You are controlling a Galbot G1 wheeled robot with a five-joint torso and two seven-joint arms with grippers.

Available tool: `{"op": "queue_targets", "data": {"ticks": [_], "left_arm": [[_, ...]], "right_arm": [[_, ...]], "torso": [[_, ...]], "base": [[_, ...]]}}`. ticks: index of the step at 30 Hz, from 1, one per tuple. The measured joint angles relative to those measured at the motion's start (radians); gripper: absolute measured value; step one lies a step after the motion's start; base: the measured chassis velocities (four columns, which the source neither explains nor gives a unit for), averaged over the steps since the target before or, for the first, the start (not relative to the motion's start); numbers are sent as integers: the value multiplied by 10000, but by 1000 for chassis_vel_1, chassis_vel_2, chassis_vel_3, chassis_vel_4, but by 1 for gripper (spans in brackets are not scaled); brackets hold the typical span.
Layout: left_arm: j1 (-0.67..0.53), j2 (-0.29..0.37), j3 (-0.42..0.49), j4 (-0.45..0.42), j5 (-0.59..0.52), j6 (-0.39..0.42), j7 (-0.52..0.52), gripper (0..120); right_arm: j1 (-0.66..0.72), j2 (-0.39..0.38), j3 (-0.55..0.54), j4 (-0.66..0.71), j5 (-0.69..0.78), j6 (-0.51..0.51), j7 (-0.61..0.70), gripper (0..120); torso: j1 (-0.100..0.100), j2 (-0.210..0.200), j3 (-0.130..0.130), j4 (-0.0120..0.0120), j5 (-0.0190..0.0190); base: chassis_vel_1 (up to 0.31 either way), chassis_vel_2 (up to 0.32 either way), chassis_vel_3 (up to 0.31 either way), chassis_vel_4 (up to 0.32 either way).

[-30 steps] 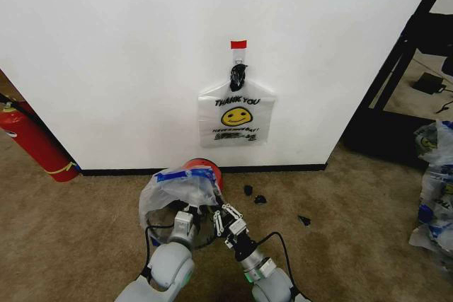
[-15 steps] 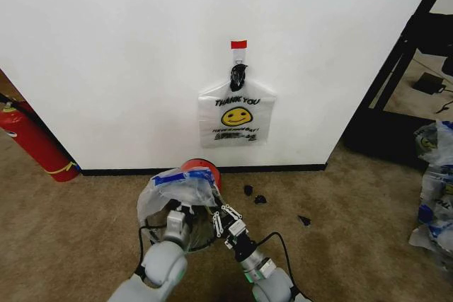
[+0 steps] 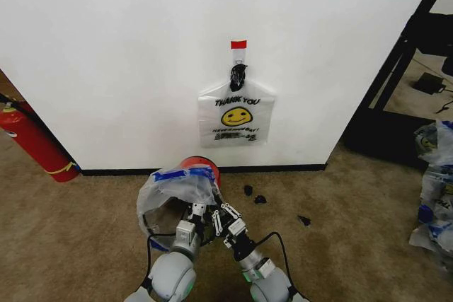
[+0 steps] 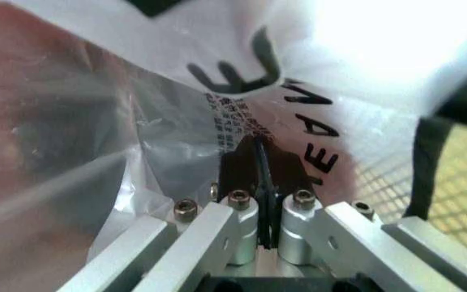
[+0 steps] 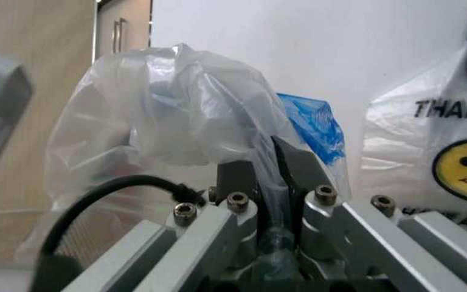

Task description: Pick up the garbage bag from the wall and place it over the trash bin.

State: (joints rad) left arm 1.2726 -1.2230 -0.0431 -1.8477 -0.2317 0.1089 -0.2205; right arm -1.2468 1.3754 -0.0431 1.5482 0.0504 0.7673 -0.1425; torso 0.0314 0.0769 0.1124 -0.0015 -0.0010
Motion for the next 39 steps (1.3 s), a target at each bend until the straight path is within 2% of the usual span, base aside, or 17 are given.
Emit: {"op": "queue_targets", "data": {"ticks": [6, 19, 25, 34, 39], "left_arm": [[-68, 69, -82, -25, -102, -24, 84, 0], [96, 665, -547, -35, -389, -299, 119, 0], [120, 596, -512, 373, -267, -363, 121, 0], [163, 477, -386, 400, -169, -364, 204, 0], [-58, 466, -253, 425, -228, -433, 452, 0]], "right_arm": [[42, 26, 3, -31, 4, 24, -105, 1], [108, -41, 505, -178, 98, 275, -1016, 1], [73, -70, 486, -47, 252, 284, -1038, 1], [68, -135, 488, 37, 324, 307, -1148, 1], [93, -178, 407, 38, 640, 364, -1751, 1]], "torso": [[1, 0, 0, -1, 2], [1, 0, 1, 0, 3], [1, 0, 0, 0, 2], [0, 0, 0, 0, 2], [1, 0, 0, 0, 3]], "base": [[0, 0, 0, 0], [0, 0, 0, 0], [0, 0, 0, 0], [0, 0, 0, 0], [0, 0, 0, 0]]}}
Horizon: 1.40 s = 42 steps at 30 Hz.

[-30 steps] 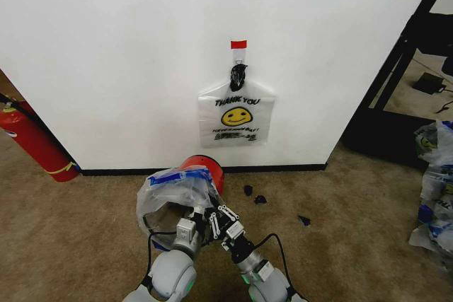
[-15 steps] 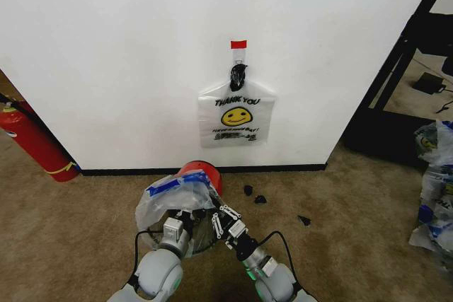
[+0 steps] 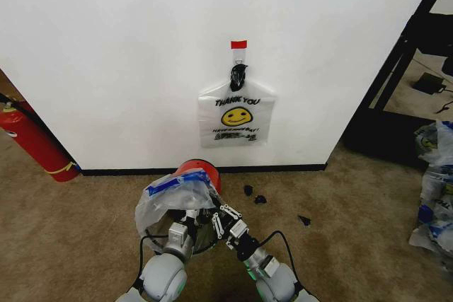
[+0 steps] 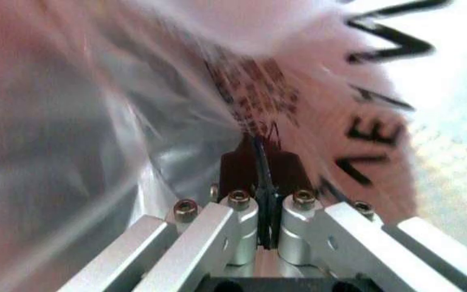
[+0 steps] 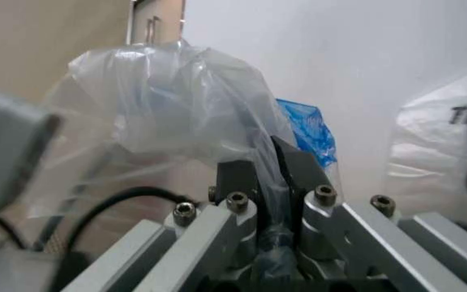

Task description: Pick up the garbage bag from the wall and place it over the trash bin.

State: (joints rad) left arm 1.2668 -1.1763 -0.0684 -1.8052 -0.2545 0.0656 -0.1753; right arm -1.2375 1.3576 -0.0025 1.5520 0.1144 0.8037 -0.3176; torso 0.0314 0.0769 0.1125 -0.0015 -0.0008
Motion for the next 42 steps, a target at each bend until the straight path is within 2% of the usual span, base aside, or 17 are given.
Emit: {"op": "queue_targets", "data": {"ticks": [7, 23, 33, 37, 42], "left_arm": [[-185, 100, 113, -7, -213, -12, 278, 0], [-429, 313, -246, 1, -541, -325, 443, 0], [210, 208, -104, -211, -90, -476, 571, 0], [454, 177, -101, -619, 44, -485, 641, 0], [621, 286, -211, -1012, 57, -488, 697, 0]], "right_arm": [[-1, 29, 42, -12, 389, 81, -620, 1], [0, -75, -104, -18, 1239, -151, -676, 1], [44, -77, -577, 243, 2300, -790, 524, 1], [-30, -21, -1027, 639, 3451, -1419, 1625, 1], [-35, -46, -1110, 718, 3883, -1651, 2030, 1]], "torso": [[0, 0, 0, 1, 0], [0, 0, 0, 0, -1], [0, 0, 0, 0, -1], [0, 0, 0, 0, -1], [0, 0, 0, 2, -2]], "base": [[0, 0, 0, 0], [0, 0, 0, 0], [0, 0, 0, 0], [0, 0, 0, 0], [0, 0, 0, 0]]}}
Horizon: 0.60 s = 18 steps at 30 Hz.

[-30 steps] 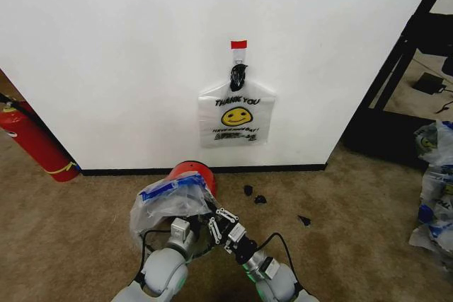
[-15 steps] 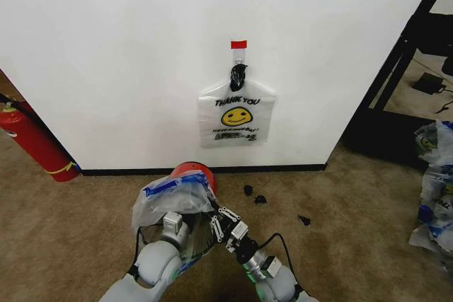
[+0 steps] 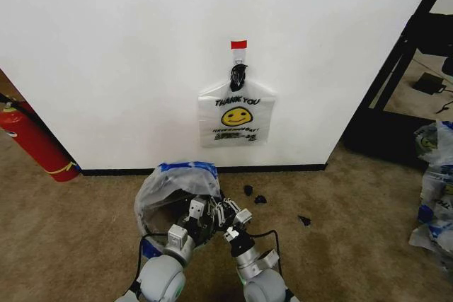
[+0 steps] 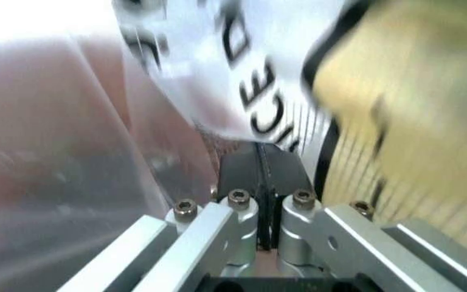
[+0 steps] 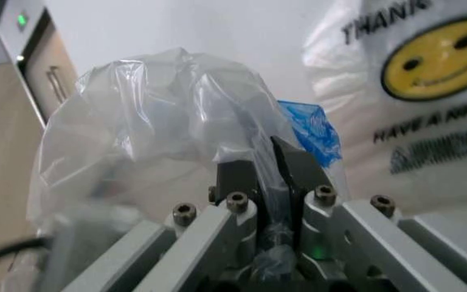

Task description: Pick up the garbage bag from the wall and place it over the trash bin.

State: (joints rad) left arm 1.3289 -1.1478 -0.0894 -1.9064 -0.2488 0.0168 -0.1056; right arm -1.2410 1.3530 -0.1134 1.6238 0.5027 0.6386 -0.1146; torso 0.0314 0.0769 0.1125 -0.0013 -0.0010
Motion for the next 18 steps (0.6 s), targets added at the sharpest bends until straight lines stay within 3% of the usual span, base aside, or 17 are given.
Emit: {"op": "queue_targets", "data": {"ticks": [4, 11, 18], "left_arm": [[87, 71, -95, -195, 4, -1, 19, 0], [412, 214, -267, -511, 92, -39, 60, 0], [818, 279, -376, -737, 192, -156, 64, 0]], "right_arm": [[-5, 3, 54, -80, -203, 7, -65, 1], [328, 146, 886, -947, -2190, 810, -1158, 1], [656, 151, 1264, -1264, -2443, 900, -858, 1]], "torso": [[0, 0, 0, -3, 4], [0, 0, 0, -1, 3], [0, 0, 0, -1, 2]], "base": [[0, 0, 0, 0], [0, 0, 0, 0], [0, 0, 0, 0]]}}
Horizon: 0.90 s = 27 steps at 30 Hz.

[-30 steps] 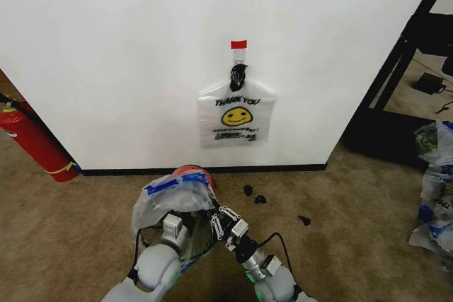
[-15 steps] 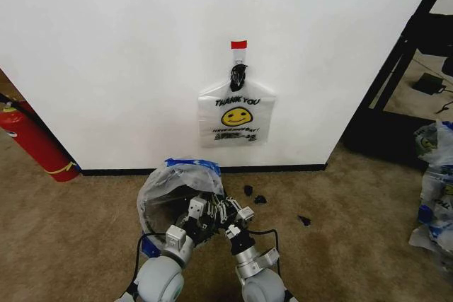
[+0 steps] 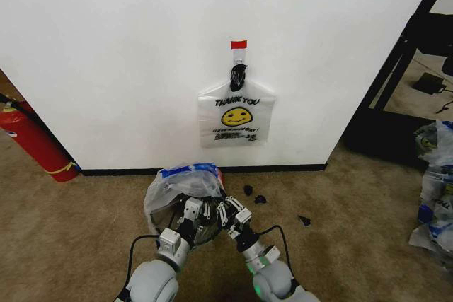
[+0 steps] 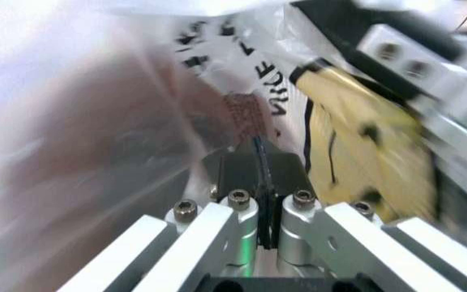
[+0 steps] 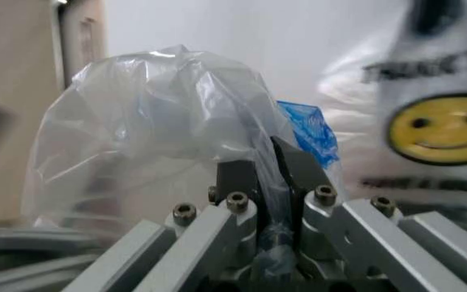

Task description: Pick up the garbage bag from the wall and place it over the trash bin.

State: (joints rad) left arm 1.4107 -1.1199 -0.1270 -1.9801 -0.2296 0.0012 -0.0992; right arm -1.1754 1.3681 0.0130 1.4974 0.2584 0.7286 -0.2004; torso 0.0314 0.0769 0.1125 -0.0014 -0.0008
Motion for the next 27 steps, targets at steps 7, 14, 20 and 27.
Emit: {"op": "queue_targets", "data": {"ticks": [7, 14, 20, 27], "left_arm": [[510, -210, -453, -421, 372, -258, 1, 0], [856, -154, -676, -824, 514, -434, 97, 5], [1363, 53, -1013, -1046, 533, -865, 0, 32], [1493, -75, -2018, -392, -267, -1170, 400, 58]], "right_arm": [[29, -304, -26, -62, 776, -694, 802, 1], [-13, -752, -111, 62, 1793, -1107, 815, 1], [1, -1277, 79, 610, 4222, -1805, 1600, 1], [-433, -1319, 285, 1273, 6883, -2007, 2265, 1]], "torso": [[0, 0, 0, -1, -1], [0, 0, 0, 2, 0], [0, 0, 0, -1, 0], [0, 0, 0, -1, -1]], "base": [[0, 0, 0, 0], [0, 0, 0, 0], [0, 0, 0, 0], [0, 0, 0, 0]]}}
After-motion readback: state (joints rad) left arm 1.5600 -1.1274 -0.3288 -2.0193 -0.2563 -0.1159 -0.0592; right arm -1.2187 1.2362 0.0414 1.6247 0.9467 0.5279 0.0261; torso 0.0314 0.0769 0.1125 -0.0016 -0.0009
